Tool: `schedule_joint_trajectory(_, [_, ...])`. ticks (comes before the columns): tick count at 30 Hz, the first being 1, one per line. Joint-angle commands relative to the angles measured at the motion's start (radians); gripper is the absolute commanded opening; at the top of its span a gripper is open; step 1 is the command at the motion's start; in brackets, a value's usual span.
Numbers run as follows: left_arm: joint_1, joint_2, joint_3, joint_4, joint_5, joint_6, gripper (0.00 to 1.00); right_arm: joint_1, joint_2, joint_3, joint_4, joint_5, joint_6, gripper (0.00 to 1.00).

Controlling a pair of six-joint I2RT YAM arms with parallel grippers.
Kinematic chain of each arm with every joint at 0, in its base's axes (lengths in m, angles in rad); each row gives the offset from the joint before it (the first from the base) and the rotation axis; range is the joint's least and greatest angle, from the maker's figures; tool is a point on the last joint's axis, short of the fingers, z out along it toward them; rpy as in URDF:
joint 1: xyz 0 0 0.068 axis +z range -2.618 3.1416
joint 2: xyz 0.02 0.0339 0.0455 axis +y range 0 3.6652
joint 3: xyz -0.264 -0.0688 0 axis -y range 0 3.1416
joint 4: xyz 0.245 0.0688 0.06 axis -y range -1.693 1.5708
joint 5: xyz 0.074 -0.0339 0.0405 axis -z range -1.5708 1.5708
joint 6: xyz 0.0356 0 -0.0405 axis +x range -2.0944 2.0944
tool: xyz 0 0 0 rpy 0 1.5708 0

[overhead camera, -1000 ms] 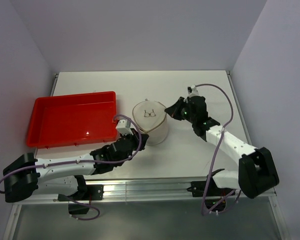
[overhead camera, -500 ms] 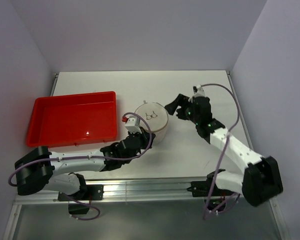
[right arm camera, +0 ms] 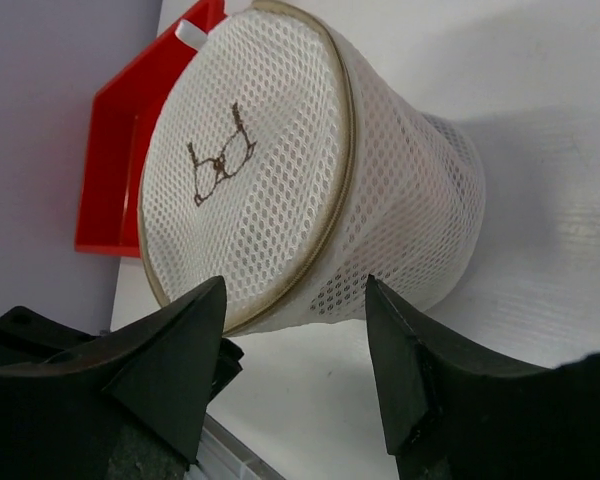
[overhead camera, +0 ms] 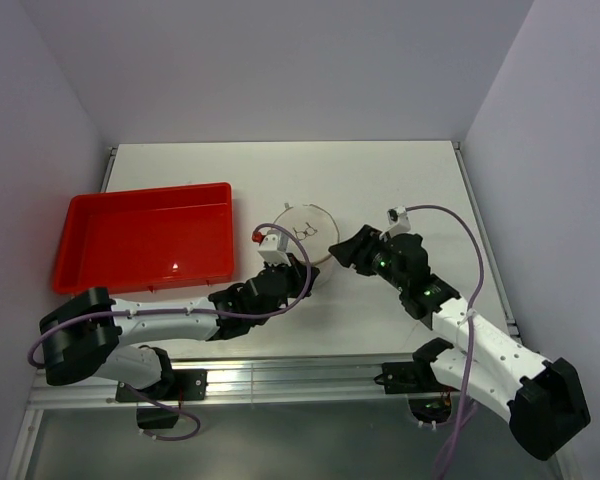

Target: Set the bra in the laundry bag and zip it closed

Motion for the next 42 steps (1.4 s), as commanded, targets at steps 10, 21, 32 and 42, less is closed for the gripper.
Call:
schedule_joint_trajectory(10, [-0.008, -0.007, 0.037, 0.046, 0.032, 0.005, 0.00, 0.010, 0.109, 0.031, 0.135, -0.029, 0.059, 0.29])
schedule_joint_trajectory(21, [-0.008, -0.074, -0.023, -0.037, 0.021, -0.010, 0.00, -0.079, 0.148, 0.096, 0.133, 0.014, 0.016, 0.00])
schedule_joint_trajectory(32, [-0.008, -0.213, -0.112, -0.152, -0.080, -0.044, 0.00, -0.171, 0.456, 0.338, 0.182, -0.019, -0.065, 0.00])
schedule_joint_trajectory(42, [-0.008, -0.190, -0.036, -0.119, -0.109, 0.043, 0.00, -0.165, 0.473, 0.426, 0.075, -0.115, -0.090, 0.41])
